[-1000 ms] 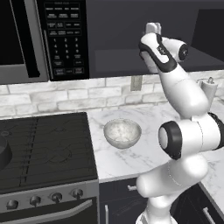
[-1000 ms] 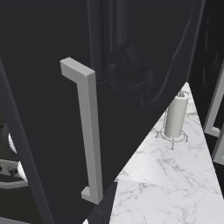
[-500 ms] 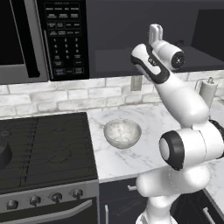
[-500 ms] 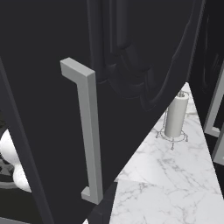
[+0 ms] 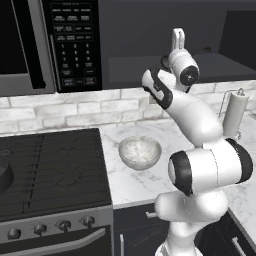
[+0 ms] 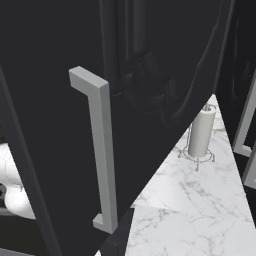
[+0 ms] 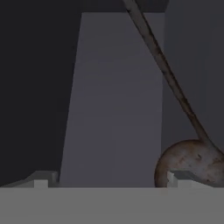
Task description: Open the cabinet and move the ladle to the pot. Then close the cabinet.
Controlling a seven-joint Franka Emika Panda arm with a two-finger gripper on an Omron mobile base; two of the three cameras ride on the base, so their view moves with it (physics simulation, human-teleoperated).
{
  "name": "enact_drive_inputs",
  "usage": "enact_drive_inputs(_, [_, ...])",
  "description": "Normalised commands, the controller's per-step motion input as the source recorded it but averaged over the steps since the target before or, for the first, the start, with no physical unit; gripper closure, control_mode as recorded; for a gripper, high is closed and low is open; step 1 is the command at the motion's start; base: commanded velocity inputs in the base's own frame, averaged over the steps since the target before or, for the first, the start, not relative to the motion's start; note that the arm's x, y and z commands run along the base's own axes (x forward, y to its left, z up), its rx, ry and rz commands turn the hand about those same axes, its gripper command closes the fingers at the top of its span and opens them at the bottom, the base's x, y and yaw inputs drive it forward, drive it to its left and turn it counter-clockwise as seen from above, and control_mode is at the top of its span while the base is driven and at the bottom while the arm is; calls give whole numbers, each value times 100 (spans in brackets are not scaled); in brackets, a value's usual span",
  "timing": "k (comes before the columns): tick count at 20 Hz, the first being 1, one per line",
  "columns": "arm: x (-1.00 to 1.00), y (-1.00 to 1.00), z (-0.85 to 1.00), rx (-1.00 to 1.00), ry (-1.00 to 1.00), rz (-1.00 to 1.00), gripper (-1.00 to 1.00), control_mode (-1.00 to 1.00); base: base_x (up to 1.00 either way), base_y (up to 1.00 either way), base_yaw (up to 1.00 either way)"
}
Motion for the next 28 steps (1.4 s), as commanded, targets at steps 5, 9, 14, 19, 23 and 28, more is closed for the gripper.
enact_drive_inputs(5, [-5, 10, 1, 2, 0, -28, -100, -100, 0, 0, 0])
enact_drive_inputs(9, [-34, 0, 20, 8, 5, -21, -100, -100, 0, 0, 0])
enact_drive_inputs(14, [-60, 0, 57, 16, 17, -14, -100, -100, 0, 0, 0])
enact_drive_inputs(19, [-65, 4, 59, 21, 17, -8, -100, -100, 0, 0, 0])
enact_drive_inputs(23, [-57, 0, 27, 20, 13, -5, -100, -100, 0, 0, 0])
enact_drive_inputs(28, [-69, -8, 0, 15, 6, -2, -100, -100, 0, 0, 0])
